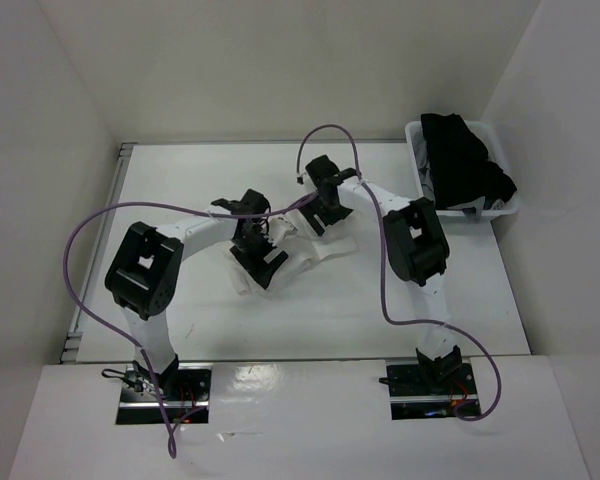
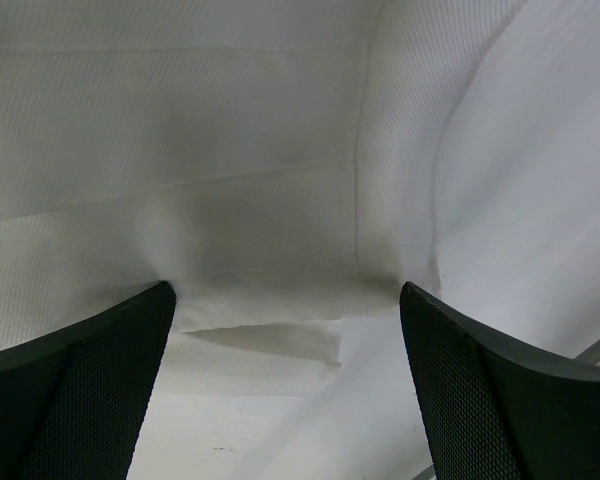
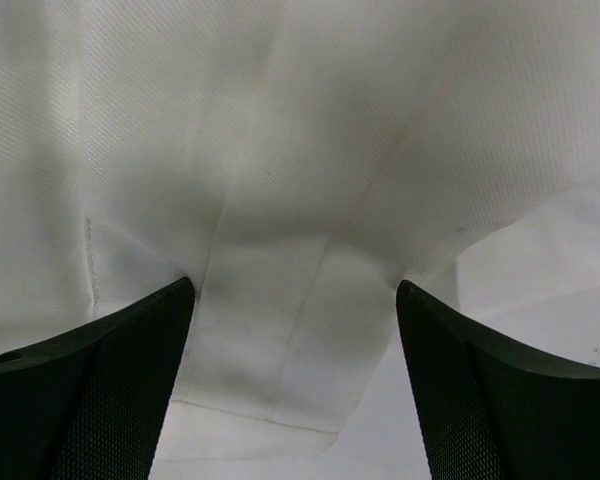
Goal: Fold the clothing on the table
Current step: Fold the skirt
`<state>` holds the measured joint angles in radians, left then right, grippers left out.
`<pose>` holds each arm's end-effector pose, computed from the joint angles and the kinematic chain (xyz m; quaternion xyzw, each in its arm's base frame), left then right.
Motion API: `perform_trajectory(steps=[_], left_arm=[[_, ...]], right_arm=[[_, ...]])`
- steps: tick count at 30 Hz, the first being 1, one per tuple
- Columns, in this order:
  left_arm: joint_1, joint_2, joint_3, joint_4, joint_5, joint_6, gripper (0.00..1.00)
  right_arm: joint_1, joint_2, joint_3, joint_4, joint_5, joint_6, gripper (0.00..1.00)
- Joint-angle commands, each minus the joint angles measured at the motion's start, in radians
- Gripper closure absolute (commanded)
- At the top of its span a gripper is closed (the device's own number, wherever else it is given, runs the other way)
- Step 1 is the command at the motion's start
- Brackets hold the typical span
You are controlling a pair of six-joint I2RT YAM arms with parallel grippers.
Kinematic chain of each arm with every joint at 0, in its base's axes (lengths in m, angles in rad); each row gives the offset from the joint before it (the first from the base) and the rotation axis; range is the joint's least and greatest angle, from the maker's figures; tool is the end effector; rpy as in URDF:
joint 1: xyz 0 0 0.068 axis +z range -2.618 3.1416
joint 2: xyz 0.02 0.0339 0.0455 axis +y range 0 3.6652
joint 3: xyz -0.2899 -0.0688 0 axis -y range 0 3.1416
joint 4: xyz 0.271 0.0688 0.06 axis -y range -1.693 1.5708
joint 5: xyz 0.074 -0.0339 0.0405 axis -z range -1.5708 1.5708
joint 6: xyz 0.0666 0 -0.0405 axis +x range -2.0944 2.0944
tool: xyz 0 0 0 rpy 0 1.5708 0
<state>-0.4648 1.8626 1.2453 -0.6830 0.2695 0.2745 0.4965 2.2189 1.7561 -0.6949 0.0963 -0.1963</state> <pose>0.3461 -0.1934 0.1500 0.3716 0.9090 -0.1452 0.1204 0.4608 0.2424 0.1488 -0.3226 0.9229 -0.0159 0.2096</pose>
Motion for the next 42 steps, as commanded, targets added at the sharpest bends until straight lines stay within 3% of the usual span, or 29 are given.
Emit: perform_trajectory(steps=[1,12,19,24,27,33,42], left_arm=[[-0.023,0.024,-0.049,-0.098,0.068,0.035,0.01],[-0.043,-0.049,-0.038,-0.228,0.149,0.106,0.01],[-0.043,-0.144,0.117,-0.299,0.1,0.097,0.01],[0.032,-0.238,0.206,-0.244,0.079,0.078,0.01],[0.106,-0.276,0.102,-0.137,0.051,0.065,0.01],[0.202,-0.189,-0.041,-0.038,0.079,0.086,0.01],[0.281,-0.037,0.017,-0.006,0.148,0.164,0.01]], right_arm=[[0.023,-0.068,-0.075,-0.037,0.043,-0.031,0.14],[0.024,-0.235,-0.293,-0.086,0.062,-0.058,0.14],[0.024,-0.33,-0.255,-0.12,0.022,-0.086,0.14],[0.024,-0.396,-0.193,-0.13,-0.053,-0.126,0.14],[0.024,-0.419,-0.214,-0.13,-0.087,-0.126,0.14],[0.024,-0.439,-0.268,-0.13,-0.121,-0.137,0.14],[-0.025,-0.47,-0.311,-0.13,-0.121,-0.146,0.14]])
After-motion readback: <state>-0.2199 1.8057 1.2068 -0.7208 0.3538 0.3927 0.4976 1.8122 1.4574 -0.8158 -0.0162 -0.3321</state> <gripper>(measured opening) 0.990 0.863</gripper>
